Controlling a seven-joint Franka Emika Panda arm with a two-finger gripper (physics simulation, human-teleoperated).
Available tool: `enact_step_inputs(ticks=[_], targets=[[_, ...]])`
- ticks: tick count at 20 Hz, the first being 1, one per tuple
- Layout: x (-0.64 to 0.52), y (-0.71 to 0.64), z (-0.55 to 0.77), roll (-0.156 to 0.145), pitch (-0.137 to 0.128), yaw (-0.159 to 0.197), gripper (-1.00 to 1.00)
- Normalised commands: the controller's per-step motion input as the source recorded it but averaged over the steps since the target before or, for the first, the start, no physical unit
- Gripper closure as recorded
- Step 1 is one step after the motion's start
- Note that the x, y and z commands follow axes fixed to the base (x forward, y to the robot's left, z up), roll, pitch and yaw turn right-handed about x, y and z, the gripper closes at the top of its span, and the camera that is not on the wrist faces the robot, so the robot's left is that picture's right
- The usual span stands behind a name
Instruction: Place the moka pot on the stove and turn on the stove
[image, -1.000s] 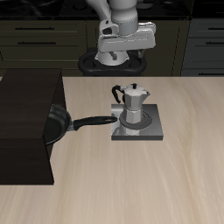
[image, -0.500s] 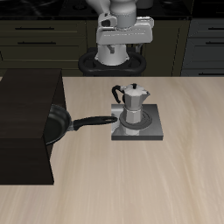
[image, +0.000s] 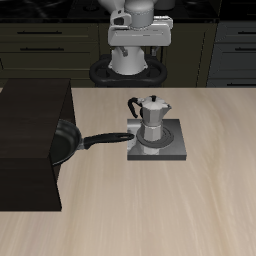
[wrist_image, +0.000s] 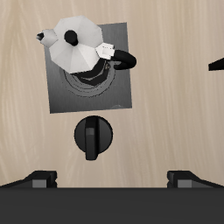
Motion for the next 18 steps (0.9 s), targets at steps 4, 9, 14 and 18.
enact_step_inputs(ticks=[4,9,14,18], targets=[[-0.08,-0.02,-0.20,-0.032,0.048,-0.022,-1.00],[-0.10,0.08,-0.11,-0.027,0.016,-0.016,-1.00],[-0.12,0.24,-0.21,-0.028,0.024,-0.002,-1.00],[-0.04,0.27,-0.23,-0.035,0.053,0.074,-1.00]])
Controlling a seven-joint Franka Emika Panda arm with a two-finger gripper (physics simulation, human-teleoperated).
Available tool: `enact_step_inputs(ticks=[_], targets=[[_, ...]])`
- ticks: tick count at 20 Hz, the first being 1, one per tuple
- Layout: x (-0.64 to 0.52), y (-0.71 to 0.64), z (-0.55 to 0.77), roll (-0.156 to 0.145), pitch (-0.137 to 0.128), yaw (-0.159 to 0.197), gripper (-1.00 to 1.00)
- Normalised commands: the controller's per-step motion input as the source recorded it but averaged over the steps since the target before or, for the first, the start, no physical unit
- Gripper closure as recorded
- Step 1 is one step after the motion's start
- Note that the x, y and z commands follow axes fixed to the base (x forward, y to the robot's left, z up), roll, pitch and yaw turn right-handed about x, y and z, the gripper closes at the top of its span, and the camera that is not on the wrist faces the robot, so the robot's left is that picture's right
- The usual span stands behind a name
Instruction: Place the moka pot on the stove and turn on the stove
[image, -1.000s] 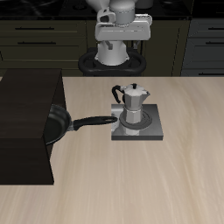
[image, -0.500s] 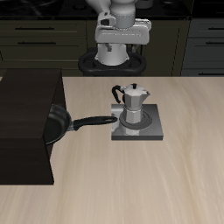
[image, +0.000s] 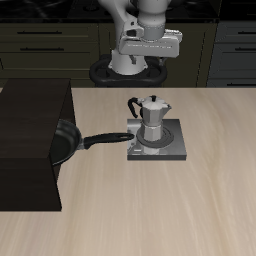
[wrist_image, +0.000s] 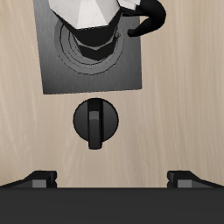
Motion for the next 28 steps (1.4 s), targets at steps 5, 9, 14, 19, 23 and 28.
enact_step_inputs(ticks=[5,9,14,19,23,28], targets=[[-0.09,0.21,-0.19,-0.027,-0.014,0.070,-1.00],[-0.04,0.15,-0.18,-0.035,-0.019,0.090,-1.00],[-0.08,0.04,-0.05,-0.042,-0.052,0.033,-1.00],[-0.08,0.07,-0.17,-0.024,0.018,0.001,-1.00],[-0.18,0.12,-0.16,0.030,0.006,0.012,-1.00],[-0.13,0.05,-0.18,0.015,-0.020,0.009,-1.00]])
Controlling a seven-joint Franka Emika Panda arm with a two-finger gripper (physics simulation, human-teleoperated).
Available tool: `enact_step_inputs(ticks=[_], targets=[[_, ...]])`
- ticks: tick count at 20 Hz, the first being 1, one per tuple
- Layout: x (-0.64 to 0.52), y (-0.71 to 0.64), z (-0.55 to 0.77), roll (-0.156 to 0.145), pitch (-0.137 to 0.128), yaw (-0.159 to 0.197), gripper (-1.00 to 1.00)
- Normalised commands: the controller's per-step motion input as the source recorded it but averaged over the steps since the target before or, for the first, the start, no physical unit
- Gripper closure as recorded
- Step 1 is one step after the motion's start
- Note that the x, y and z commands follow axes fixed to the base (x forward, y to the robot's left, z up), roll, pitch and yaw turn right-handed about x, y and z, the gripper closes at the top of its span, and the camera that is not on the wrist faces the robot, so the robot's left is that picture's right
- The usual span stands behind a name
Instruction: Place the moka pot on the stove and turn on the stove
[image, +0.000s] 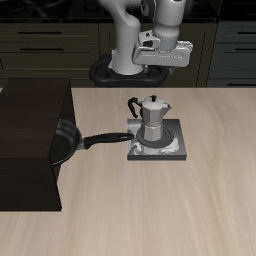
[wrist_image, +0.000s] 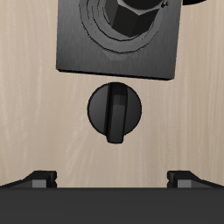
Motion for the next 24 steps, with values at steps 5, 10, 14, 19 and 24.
enact_step_inputs(ticks=[5,10,14,19,24], targets=[[0.03,-0.11,0.00,-0.008,-0.038,-0.007,-1.00],[0.16,-0.16,-0.10,-0.021,0.004,-0.023,-1.00],[0.01,0.02,-0.10,-0.002,0.008,-0.018,-1.00],[-0.02,0.04,-0.29,0.025,0.025,-0.007,-1.00],[0.03,-0.09,-0.19,-0.004,0.035,-0.026,-1.00]])
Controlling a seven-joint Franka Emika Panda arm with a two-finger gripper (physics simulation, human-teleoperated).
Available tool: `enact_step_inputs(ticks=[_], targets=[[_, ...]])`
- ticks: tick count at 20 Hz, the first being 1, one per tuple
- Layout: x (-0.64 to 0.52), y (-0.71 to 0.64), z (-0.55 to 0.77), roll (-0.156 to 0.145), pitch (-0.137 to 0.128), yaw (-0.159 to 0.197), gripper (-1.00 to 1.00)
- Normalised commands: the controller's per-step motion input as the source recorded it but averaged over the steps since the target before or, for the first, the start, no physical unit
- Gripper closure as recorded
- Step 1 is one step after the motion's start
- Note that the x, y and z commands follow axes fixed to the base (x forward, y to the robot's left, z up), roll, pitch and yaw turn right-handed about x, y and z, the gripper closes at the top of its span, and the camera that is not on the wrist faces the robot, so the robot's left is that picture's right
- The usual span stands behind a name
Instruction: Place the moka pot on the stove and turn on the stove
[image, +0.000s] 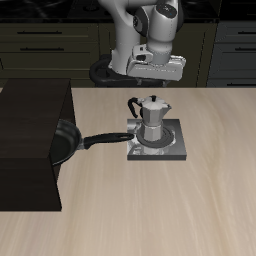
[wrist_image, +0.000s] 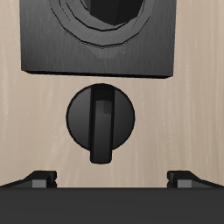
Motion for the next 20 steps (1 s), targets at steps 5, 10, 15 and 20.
enact_step_inputs(ticks=[5,10,15,20], targets=[[-0.01,-0.05,-0.20,-0.004,0.019,-0.014,-1.00],[-0.06,0.04,-0.13,0.018,0.018,-0.020,-1.00],[-0.12,0.10,-0.06,0.030,0.003,-0.014,-1.00],[0.01,0.09,-0.16,0.022,0.025,-0.010,-1.00]])
